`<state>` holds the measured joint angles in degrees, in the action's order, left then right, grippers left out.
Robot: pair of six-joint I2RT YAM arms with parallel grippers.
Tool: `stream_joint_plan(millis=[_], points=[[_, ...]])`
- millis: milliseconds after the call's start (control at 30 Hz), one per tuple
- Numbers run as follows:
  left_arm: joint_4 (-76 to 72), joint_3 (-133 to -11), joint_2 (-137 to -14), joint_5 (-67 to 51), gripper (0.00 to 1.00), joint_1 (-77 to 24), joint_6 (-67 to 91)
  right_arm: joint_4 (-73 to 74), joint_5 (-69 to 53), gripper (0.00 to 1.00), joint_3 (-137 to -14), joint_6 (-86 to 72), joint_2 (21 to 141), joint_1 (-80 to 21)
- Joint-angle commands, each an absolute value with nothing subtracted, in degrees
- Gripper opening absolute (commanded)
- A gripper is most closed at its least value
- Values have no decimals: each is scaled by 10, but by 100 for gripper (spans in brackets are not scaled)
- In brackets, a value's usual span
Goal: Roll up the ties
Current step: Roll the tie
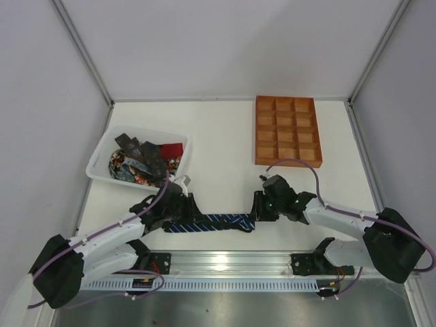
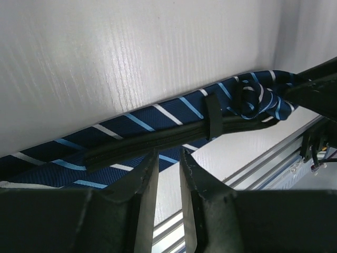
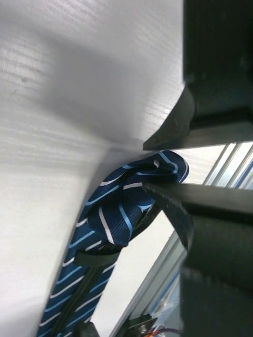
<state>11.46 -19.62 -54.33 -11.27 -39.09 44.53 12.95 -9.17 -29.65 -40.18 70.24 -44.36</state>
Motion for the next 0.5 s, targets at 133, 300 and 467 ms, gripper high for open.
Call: stream_joint_plan(millis=[133,300,467], points=[[150,-243,-544,-71,36,-392,434,168,-88,52,-345,-346,657,-425],[225,-267,-528,-24,42,-393,453,230,-60,56,-395,-317,643,-425],[289,-272,-524,28,44,-392,482,181,-145,61,-398,-297,639,-446]])
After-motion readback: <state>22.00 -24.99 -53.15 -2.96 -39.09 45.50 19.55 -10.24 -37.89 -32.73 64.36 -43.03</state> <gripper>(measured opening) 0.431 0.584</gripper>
